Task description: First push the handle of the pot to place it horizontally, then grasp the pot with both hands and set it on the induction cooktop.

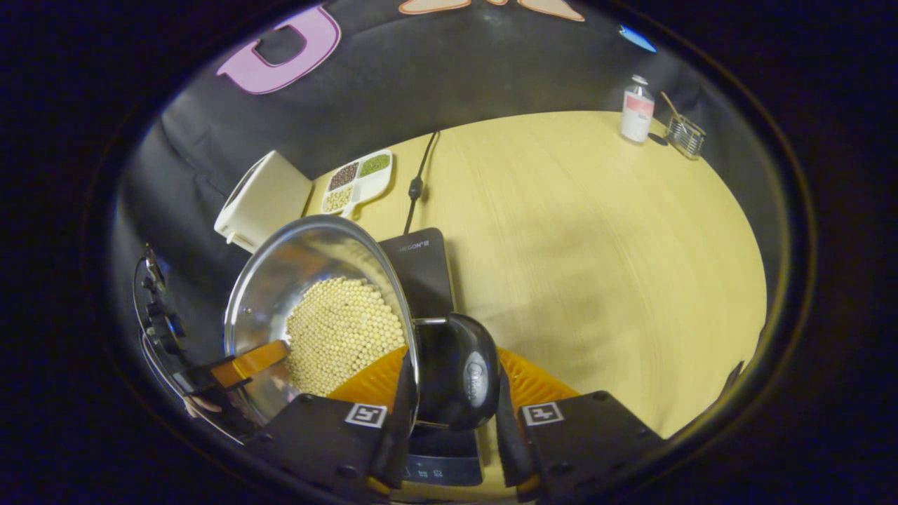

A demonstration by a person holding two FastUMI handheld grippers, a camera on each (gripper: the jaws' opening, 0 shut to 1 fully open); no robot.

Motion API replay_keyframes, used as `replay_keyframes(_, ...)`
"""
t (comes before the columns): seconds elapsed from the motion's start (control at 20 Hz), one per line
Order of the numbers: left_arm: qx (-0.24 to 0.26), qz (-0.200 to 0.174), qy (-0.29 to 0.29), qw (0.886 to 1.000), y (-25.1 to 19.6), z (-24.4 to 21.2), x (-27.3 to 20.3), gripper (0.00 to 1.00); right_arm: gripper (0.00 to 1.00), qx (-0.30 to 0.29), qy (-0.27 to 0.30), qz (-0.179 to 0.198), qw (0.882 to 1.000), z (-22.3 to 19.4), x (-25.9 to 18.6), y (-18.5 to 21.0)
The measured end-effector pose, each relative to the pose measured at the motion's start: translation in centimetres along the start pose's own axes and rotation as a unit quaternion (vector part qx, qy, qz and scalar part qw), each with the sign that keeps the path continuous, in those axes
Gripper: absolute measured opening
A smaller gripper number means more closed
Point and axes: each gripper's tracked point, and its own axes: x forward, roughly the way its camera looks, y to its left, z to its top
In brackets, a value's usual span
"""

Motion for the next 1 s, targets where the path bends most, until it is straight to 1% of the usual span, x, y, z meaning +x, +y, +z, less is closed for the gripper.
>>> replay_keyframes(0.05,0.008,0.011,-0.004,1.000,0.5,0.1,-0.4,0.94,0.58,-0.004,-0.009,0.000,1.000,0.3,-0.4,-0.1)
replay_keyframes(0.1,0.014,0.018,-0.010,1.000,0.7,0.1,-1.2,0.96,0.61,-0.004,-0.015,0.002,1.000,0.4,-1.0,-0.2)
replay_keyframes(0.2,0.012,0.015,-0.015,1.000,0.5,-0.3,-2.2,0.98,0.64,-0.006,-0.019,0.000,1.000,0.3,-1.9,-0.5)
replay_keyframes(0.25,0.008,0.008,-0.016,1.000,0.1,-0.7,-2.5,0.98,0.71,-0.007,-0.019,0.000,1.000,0.1,-2.2,-0.7)
replay_keyframes(0.35,-0.002,0.000,-0.020,1.000,0.0,-1.6,-3.3,0.98,0.74,-0.008,-0.023,0.003,1.000,-0.2,-3.0,-0.6)
replay_keyframes(0.55,-0.013,-0.004,-0.026,1.000,0.4,-2.2,-4.3,0.98,0.72,-0.025,-0.028,0.015,0.999,-1.5,-4.3,-0.2)
replay_keyframes(0.65,-0.012,-0.010,-0.034,0.999,0.7,-1.8,-4.2,0.98,0.73,-0.026,-0.029,0.022,0.999,-2.1,-4.8,-0.1)
replay_keyframes(0.75,-0.009,0.004,-0.039,0.999,1.5,-1.0,-3.7,0.99,0.73,-0.025,-0.026,0.025,0.999,-2.7,-5.0,0.1)
replay_keyframes(0.85,0.001,0.020,-0.027,0.999,1.9,-1.1,-3.5,1.00,0.77,-0.033,-0.030,0.025,0.999,-2.8,-4.6,0.1)
replay_keyframes(0.9,0.005,0.024,-0.033,0.999,2.0,-0.8,-3.6,1.00,0.77,-0.038,-0.027,0.026,0.999,-2.9,-4.5,-0.1)
replay_keyframes(1.0,-0.008,0.035,-0.035,0.999,2.4,-0.8,-3.7,1.00,0.77,-0.030,-0.026,0.024,0.999,-2.7,-4.6,-0.2)
